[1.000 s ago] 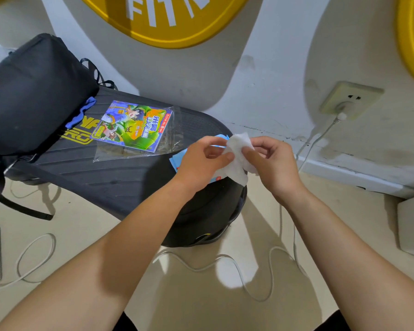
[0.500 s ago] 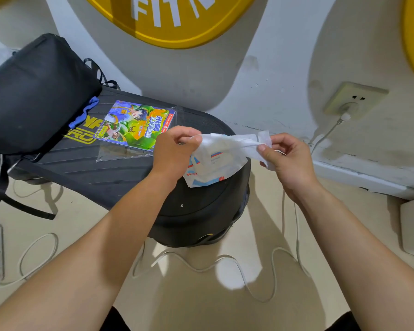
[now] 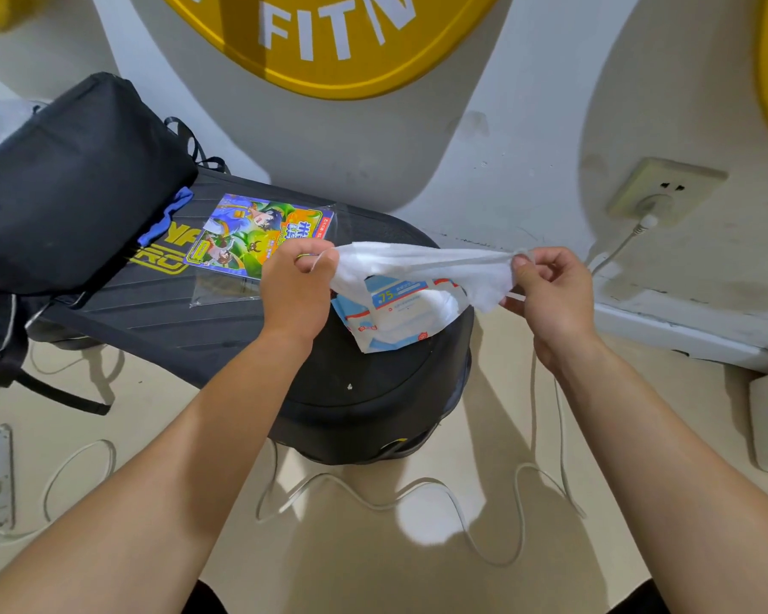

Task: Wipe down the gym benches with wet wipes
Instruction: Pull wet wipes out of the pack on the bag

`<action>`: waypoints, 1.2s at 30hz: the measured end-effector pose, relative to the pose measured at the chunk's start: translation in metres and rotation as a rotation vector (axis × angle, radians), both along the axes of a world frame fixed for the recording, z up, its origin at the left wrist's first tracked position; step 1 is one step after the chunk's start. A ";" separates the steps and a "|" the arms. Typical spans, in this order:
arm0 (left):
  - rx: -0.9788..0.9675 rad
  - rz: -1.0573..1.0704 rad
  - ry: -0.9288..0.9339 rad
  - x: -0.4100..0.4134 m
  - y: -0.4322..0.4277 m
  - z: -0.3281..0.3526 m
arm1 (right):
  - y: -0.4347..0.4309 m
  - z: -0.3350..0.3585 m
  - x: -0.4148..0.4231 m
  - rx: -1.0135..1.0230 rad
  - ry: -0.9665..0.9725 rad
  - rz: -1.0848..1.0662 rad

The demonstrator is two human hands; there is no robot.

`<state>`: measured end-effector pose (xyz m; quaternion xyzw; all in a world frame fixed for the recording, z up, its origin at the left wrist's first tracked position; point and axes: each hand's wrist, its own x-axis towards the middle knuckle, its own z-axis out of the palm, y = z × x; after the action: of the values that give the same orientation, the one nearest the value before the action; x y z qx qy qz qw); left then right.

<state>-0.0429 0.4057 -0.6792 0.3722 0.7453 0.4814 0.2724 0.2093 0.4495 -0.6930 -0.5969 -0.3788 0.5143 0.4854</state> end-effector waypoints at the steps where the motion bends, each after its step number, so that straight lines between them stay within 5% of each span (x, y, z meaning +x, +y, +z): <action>1: -0.001 0.016 0.002 -0.001 0.000 0.000 | 0.000 0.000 -0.001 -0.003 -0.004 -0.023; 8: 0.013 0.039 -0.032 -0.006 -0.001 0.000 | -0.001 0.002 -0.007 -0.014 -0.047 -0.079; 22: 0.020 -0.267 -0.278 0.025 0.001 0.016 | -0.007 0.017 -0.020 0.045 -0.015 0.184; 31: 0.040 -0.147 0.244 0.007 0.014 0.008 | 0.012 -0.009 0.022 0.051 -0.319 -0.181; 36: 0.034 -0.148 0.372 0.003 0.014 0.001 | 0.016 -0.017 0.027 0.042 -0.377 -0.223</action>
<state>-0.0397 0.4201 -0.6787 0.5130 0.7453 0.3954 0.1583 0.2361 0.4651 -0.7099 -0.7106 -0.4050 0.3288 0.4722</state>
